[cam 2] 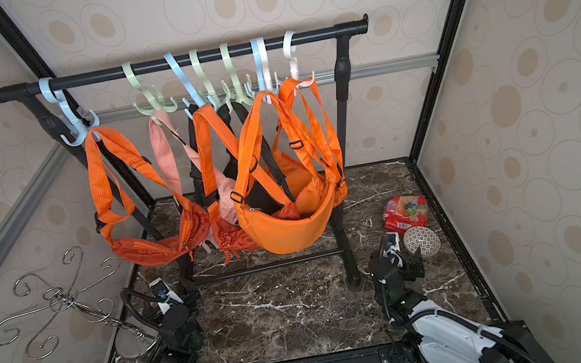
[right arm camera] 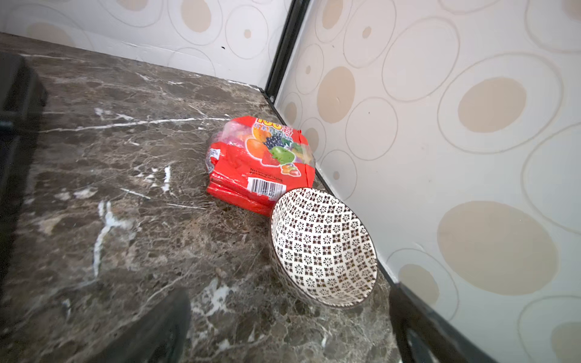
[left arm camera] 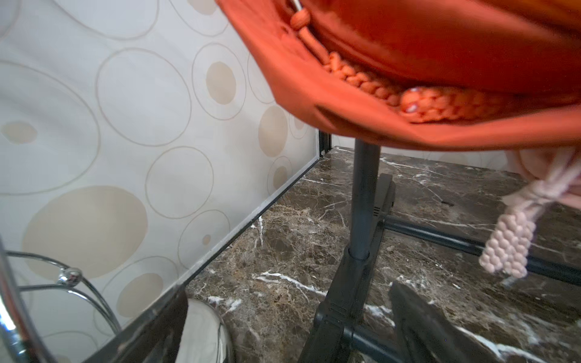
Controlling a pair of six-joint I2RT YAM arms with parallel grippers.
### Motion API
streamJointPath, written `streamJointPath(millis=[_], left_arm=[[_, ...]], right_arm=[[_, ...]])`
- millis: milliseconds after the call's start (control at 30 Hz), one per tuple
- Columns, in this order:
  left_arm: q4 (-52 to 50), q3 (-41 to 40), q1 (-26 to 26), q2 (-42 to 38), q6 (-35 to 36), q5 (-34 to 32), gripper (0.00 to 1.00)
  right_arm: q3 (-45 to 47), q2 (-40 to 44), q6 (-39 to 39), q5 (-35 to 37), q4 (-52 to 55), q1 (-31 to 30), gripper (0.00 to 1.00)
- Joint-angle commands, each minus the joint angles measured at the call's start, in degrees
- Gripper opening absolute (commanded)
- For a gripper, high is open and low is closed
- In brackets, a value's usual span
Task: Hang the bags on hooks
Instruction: Reset both arms
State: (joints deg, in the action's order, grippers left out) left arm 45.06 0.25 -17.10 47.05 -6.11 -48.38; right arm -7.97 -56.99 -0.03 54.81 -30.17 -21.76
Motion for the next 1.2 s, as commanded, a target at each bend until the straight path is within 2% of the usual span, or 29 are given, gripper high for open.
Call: streamJointPath(millis=[0,67,200,300,333,400,467,600,667,700,733,767,867,900,967,1033,1067,1100,1133,1167], left_arm=[[24.25,-4.57,3.15,8.42,2.74,9.53,1.00],[37.07,-6.57,5.37,15.48,3.14,11.73,1.00],[48.83,-4.69,8.67,27.15,4.06,16.85,1.00],[59.38,-4.47,11.05,37.99,1.87,19.91,1.00],[60.56,-3.21,12.01,40.73,0.82,20.58,1.00],[58.75,-1.79,12.50,40.94,2.81,25.79,1.00],[59.41,-2.10,12.62,41.75,3.42,28.17,1.00],[60.34,-0.05,12.62,46.29,7.66,39.41,1.00],[57.59,1.18,12.61,45.55,7.70,39.10,1.00],[55.43,1.73,12.60,45.07,6.94,37.36,1.00],[54.82,2.30,12.69,45.14,6.74,36.95,1.00],[53.79,2.78,12.71,45.08,6.91,37.37,1.00],[43.99,7.50,13.39,43.96,6.95,39.75,1.00],[38.96,10.06,14.20,43.77,6.23,40.23,1.00],[30.75,13.59,15.93,43.66,4.69,42.10,1.00],[32.22,12.92,15.96,43.53,4.71,42.47,1.00],[32.43,12.81,15.94,43.69,4.70,42.57,1.00],[32.67,12.84,15.96,43.74,4.71,42.49,1.00],[32.38,12.80,15.96,43.57,4.70,42.54,1.00],[32.95,12.67,15.89,43.69,4.79,42.48,1.00]], right_arm=[[-0.69,-8.73,-2.32,-5.97,-21.65,4.40,0.99],[-1.84,-15.42,-4.23,-7.16,-28.97,5.44,0.99],[-4.32,-25.81,-10.25,-7.13,-40.35,5.45,0.99],[-3.39,-24.98,-11.07,-8.62,-40.55,5.50,0.99],[-2.38,-23.56,-10.67,-11.04,-39.81,5.50,0.99],[-0.35,-21.84,-10.98,-16.20,-40.32,5.50,0.98],[-0.44,-22.00,-12.19,-18.70,-40.19,5.45,0.98],[-2.76,-20.27,-12.96,-23.92,-32.53,5.50,0.98],[-3.47,-18.53,-8.11,-26.72,-28.69,6.25,0.98],[-3.14,-18.08,-5.39,-31.98,-28.72,8.25,0.98],[-3.61,-18.88,-6.03,-33.89,-28.33,8.52,0.98],[-3.77,-20.93,-6.69,-33.62,-30.08,8.98,0.98],[-2.33,-36.02,-2.51,-36.06,-49.61,14.07,0.99],[-3.84,-35.86,-3.13,-35.95,-47.56,13.80,0.98],[-7.19,-28.56,-2.14,-40.21,-29.17,14.24,0.98],[-10.39,-33.91,-4.07,-40.07,-32.38,14.38,0.98],[-13.41,-33.52,-3.16,-38.02,-26.02,14.31,0.98],[-16.37,-30.98,-0.23,-41.39,-15.21,16.72,0.98],[-16.24,-31.13,0.88,-45.22,-15.02,18.64,0.98],[-14.99,-32.51,0.12,-45.27,-20.22,18.58,0.99]])
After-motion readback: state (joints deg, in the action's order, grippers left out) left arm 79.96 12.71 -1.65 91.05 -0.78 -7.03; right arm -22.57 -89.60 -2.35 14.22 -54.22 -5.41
